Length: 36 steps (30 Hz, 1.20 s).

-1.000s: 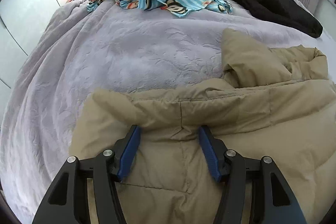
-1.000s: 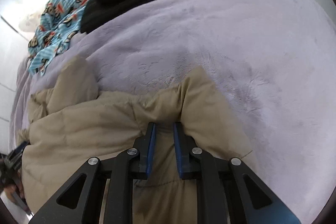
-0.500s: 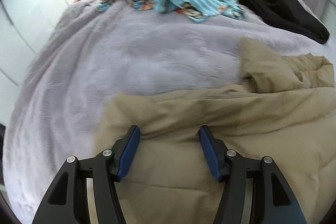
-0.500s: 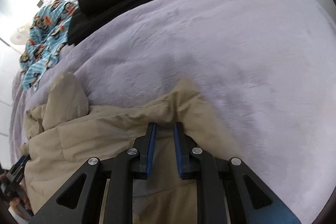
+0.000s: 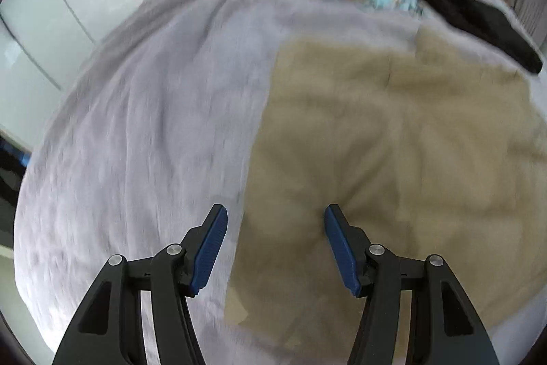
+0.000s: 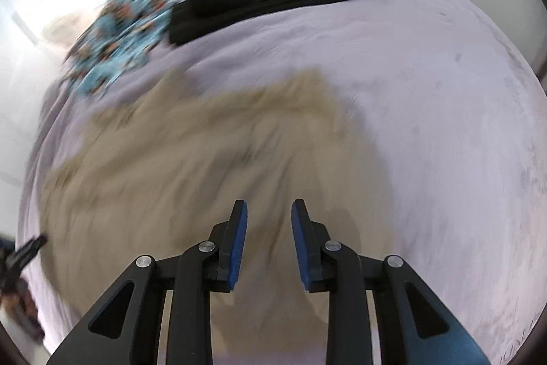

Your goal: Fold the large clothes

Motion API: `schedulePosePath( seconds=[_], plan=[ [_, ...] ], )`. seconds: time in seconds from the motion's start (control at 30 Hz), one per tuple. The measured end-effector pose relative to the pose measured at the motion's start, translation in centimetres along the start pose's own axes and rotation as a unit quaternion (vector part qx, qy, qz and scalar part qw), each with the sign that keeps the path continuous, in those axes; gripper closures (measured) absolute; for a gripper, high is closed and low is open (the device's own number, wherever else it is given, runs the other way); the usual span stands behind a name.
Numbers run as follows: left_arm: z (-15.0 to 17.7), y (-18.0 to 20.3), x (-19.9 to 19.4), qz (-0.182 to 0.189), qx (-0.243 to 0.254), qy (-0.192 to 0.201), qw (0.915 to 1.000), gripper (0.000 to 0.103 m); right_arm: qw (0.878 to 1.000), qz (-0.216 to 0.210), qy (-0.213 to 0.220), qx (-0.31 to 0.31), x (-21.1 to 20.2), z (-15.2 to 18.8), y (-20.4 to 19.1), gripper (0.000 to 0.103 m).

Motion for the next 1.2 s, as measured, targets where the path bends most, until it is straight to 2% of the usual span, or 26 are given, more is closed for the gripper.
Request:
schedulePosePath(
  seconds=[0.03,0.13,0.23,0.27,0.43,0.57,0.6,0.63,0.7,0.77,0.87,0.93,1.03,1.07,1.13,1.2],
  plan=[
    [0.9,-0.3,0.7,-0.002,-0.003,-0.006,1.0,0.041,1.0,-0.001,-0.009,-0.013,-0.2,1.8,-0.5,0.073],
    [2.3,-1.2,2.2,-0.001,-0.021,-0.007,0.9998,0.024,0.999,0.015,-0.037,-0.02,1.2,5.2,0.0,0.074],
    [2.4,-1.4,3.1,0.022,-0.037,-0.014,0.999,0.022,0.999,0.009,-0.044,0.005,3.3,6.8,1.5,0.074],
    [2.4,-1.6,3.2,0.019,-0.039,-0.014,0.999,0.018,0.999,0.005,-0.042,0.007,3.5,6.9,1.7,0.074],
    [2.6,-3.1,2.0,0.011,-0.065,-0.02,0.9976,0.017,0.999,0.021,-0.04,0.014,2.8,6.8,1.9,0.074],
    [3.3,-4.7,0.5,0.028,-0.098,-0.034,0.9942,0.017,0.996,0.023,-0.052,0.062,1.1,8.0,3.4,0.073],
    [3.7,-4.9,0.1,0.037,-0.105,-0.038,0.993,0.017,0.995,0.012,-0.059,0.078,0.9,8.4,3.7,0.067],
    [4.1,-5.0,-0.4,0.049,-0.112,-0.042,0.9916,0.017,0.994,0.002,-0.065,0.091,0.6,8.7,3.9,0.053],
    [4.7,-5.0,-1.1,0.073,-0.124,-0.046,0.9885,0.017,0.99,-0.013,-0.073,0.122,0.0,9.6,4.2,0.04],
    [5.6,-4.9,-1.6,0.114,-0.149,-0.059,0.9806,0.017,0.987,-0.027,-0.075,0.141,-0.5,10.2,4.1,0.04],
    [7.5,-4.2,-1.7,0.175,-0.186,-0.084,0.9631,0.017,0.979,-0.057,-0.085,0.178,-0.6,11.0,3.9,0.039],
    [8.5,-3.7,-1.5,0.192,-0.197,-0.092,0.9571,0.017,0.968,-0.092,-0.092,0.214,-0.3,11.6,3.8,0.033],
    [9.6,-2.9,-0.7,0.243,-0.241,-0.109,0.9335,0.017,0.957,-0.121,-0.094,0.248,0.4,12.3,3.5,0.025],
    [9.8,-2.7,-0.6,0.251,-0.251,-0.11,0.9282,0.017,0.954,-0.13,-0.093,0.255,0.6,12.3,3.3,0.023],
    [9.7,-2.7,-0.4,0.257,-0.267,-0.107,0.9227,0.017,0.95,-0.143,-0.091,0.261,1.0,12.2,2.7,0.023],
    [9.1,-2.6,0.0,0.252,-0.267,-0.1,0.9247,0.017,0.95,-0.146,-0.095,0.258,1.2,12.2,2.2,0.023]
  ],
)
Point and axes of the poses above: each gripper's, at about its wrist camera, not at the fingertips, and x roughly the way its jaws point, y to its right, z to its underside, the point moved 7 cm from there along x, roughly the way its jaws point, and after that the axes turned 1 degree about y, right-handed, at the moved point
